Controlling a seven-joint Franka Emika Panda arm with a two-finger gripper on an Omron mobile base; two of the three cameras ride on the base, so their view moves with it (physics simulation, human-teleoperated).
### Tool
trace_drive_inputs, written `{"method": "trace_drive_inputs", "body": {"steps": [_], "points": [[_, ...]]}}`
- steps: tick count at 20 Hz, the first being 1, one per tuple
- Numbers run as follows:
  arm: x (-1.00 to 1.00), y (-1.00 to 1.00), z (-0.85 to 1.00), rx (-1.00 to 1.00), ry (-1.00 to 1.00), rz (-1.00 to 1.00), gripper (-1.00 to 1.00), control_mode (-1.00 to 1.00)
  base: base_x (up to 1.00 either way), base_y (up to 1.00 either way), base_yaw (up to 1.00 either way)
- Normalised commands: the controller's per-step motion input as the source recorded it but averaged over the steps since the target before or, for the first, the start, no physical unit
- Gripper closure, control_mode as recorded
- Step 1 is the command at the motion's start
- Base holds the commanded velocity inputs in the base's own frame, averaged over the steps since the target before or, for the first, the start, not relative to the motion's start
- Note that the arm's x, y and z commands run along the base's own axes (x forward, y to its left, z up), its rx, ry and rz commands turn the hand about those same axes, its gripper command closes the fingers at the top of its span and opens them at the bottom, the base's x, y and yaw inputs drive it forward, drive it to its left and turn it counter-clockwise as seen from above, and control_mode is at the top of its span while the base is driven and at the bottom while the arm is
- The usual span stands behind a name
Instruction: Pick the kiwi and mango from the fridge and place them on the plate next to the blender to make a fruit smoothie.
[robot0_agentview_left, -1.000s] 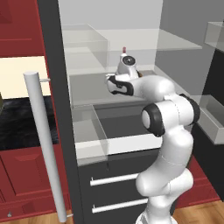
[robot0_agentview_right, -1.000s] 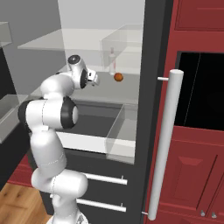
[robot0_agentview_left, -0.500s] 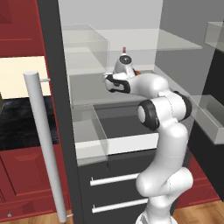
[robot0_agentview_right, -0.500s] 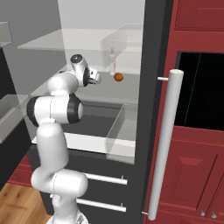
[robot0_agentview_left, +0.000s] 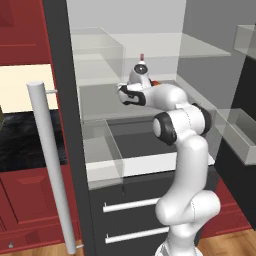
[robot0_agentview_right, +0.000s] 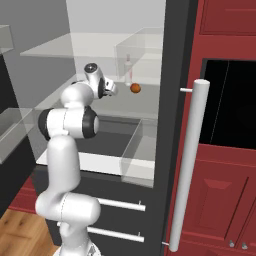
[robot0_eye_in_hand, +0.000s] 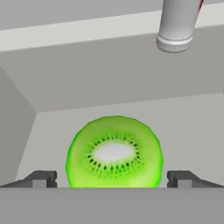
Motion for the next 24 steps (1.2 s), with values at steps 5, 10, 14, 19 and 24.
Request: {"method": "trace_drive_inputs", "body": {"steps": [5, 10, 14, 19, 24], "points": [[0.34, 0.0, -0.19, 0.0, 0.0, 0.0, 1.0, -1.0, 0.0, 0.0, 0.0], [0.26, 0.04, -0.17, 0.0, -0.01, 0.0, 1.0, -1.0, 0.0, 0.0, 0.0], [0.02, 0.0, 0.0, 0.0, 0.0, 0.0, 1.0, -1.0, 0.0, 0.0, 0.0], [-0.11, 0.0, -0.06, 0.0, -0.02, 0.0, 1.0, -1.0, 0.0, 0.0, 0.0], [-0.31, 0.0, -0.09, 0.0, -0.14, 0.0, 1.0, -1.0, 0.0, 0.0, 0.0]]}}
